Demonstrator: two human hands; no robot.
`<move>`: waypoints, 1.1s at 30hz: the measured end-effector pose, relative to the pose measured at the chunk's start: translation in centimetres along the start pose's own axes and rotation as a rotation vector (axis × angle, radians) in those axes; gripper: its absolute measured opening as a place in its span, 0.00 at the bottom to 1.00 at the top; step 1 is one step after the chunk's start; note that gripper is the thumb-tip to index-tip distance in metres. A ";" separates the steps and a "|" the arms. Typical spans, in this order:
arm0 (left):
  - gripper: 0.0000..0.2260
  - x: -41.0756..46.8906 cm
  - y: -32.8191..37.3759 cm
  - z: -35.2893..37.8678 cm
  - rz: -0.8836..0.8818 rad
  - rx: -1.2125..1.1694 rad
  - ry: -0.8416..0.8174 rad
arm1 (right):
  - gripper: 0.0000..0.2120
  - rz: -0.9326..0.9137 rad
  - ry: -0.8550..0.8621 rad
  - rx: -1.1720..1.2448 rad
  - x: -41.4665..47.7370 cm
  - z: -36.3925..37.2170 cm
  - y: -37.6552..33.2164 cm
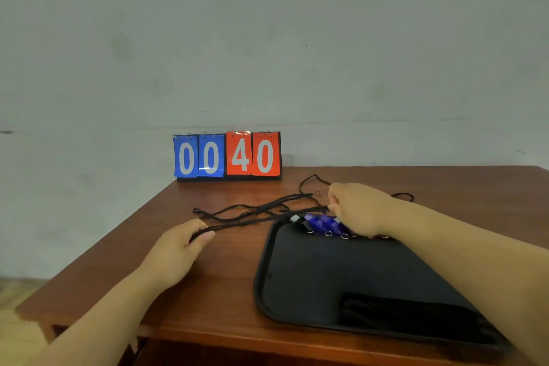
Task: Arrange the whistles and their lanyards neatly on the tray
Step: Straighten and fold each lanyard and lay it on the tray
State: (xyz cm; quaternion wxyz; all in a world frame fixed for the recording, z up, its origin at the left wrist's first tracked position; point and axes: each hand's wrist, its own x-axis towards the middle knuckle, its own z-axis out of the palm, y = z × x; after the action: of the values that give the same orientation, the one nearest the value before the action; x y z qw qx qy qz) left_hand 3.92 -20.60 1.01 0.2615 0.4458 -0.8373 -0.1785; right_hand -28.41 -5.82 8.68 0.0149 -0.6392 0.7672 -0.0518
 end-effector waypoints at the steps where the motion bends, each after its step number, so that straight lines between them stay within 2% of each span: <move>1: 0.08 0.1 0.1 0.0 -0.028 -0.048 -0.045 | 0.07 0.008 0.011 0.012 -0.1 0.2 0.9; 4: 0.08 0.7 0.9 -0.3 -0.100 -0.192 -0.134 | 0.08 0.035 0.068 0.048 -0.5 0.6 3.4; 10: 0.08 2.0 4.8 0.1 -0.160 -0.377 -0.197 | 0.08 0.146 0.191 0.202 -1.3 1.7 8.9; 16: 0.10 3.9 11.2 3.2 -0.110 -0.443 -0.160 | 0.07 0.297 0.372 0.327 -1.4 2.4 14.8; 23: 0.13 8.8 17.9 6.7 -0.027 -0.319 -0.098 | 0.09 0.442 0.582 0.540 -3.2 2.8 21.9; 26: 0.09 11.3 19.2 8.4 -0.017 -0.454 -0.122 | 0.10 0.501 0.626 0.641 -3.6 2.6 23.1; 28: 0.07 12.8 19.5 9.4 -0.048 -0.634 -0.132 | 0.10 0.520 0.627 0.668 -3.4 2.8 23.4; 33: 0.11 14.6 18.9 10.5 -0.087 -0.979 -0.121 | 0.10 0.551 0.602 0.659 -2.7 3.7 23.7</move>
State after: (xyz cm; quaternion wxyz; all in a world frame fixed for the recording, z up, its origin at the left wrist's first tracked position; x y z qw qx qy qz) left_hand -21.47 -21.97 6.78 0.3835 0.2940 -0.6493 -0.5873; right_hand -50.84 0.82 2.51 0.0071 -0.3320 0.8200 -0.4661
